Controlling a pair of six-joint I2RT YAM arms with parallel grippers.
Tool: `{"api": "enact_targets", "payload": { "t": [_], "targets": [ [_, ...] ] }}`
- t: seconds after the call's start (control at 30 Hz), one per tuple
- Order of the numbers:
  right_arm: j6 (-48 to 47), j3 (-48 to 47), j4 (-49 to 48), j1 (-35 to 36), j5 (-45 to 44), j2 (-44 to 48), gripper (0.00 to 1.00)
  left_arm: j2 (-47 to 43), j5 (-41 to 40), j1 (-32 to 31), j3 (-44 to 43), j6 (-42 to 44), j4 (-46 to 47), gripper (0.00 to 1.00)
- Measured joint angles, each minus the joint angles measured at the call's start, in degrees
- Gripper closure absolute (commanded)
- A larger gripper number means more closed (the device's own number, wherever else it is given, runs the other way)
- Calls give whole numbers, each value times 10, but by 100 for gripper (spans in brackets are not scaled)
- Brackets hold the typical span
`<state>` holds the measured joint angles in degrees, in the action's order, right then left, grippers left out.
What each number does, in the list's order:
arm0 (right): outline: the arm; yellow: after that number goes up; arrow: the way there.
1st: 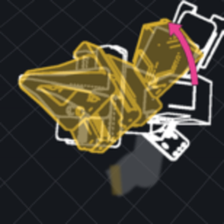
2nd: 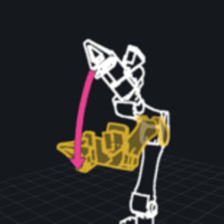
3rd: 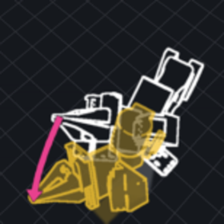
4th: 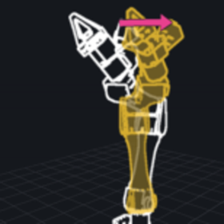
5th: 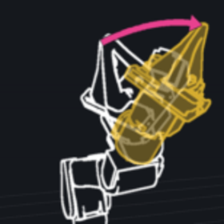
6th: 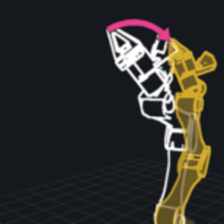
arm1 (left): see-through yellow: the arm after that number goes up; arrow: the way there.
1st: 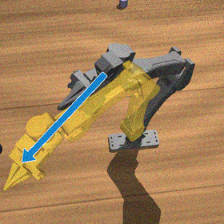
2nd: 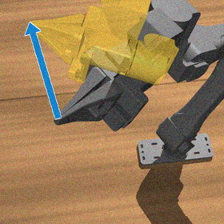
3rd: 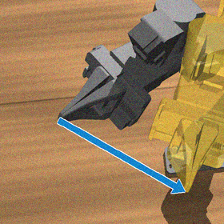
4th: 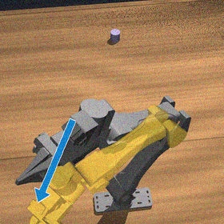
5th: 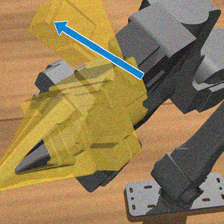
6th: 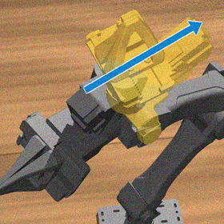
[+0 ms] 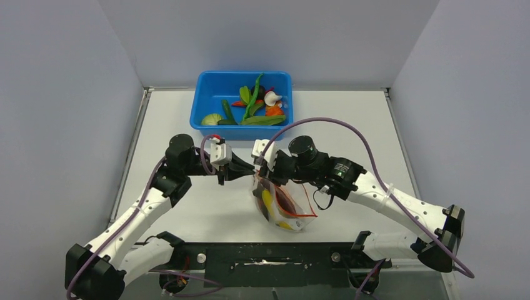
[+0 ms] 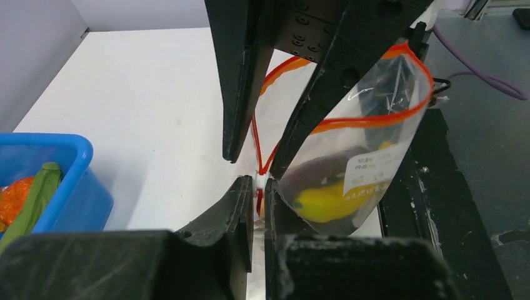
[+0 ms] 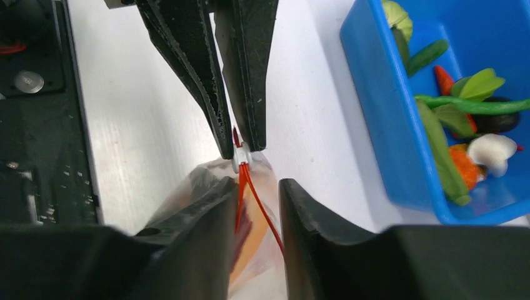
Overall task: Place the food in the zip-top bag and seal the zipper
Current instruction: Zip the zipper food storage bag at the center of the board.
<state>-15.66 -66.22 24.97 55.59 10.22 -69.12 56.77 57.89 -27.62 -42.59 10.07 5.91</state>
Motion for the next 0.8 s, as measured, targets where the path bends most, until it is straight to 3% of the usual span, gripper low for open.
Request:
{"api": "enact_targets", "payload": {
  "t": [0.07,0.13,0.27,0.4,0.8],
  "targets": [
    [-10,7,-5,0,1,1,99,-6,3,0,9,-6,7,100],
    [-15,19,-11,3,5,3,100,-10,3,2,17,-14,14,100],
    [-27,36,-21,5,13,14,100,-10,7,3,27,-31,25,74],
    [-36,53,-21,0,19,37,100,-15,11,3,34,-39,35,64],
    [-35,81,-27,-4,52,76,100,-11,22,3,50,-8,42,63]
  ]
}}
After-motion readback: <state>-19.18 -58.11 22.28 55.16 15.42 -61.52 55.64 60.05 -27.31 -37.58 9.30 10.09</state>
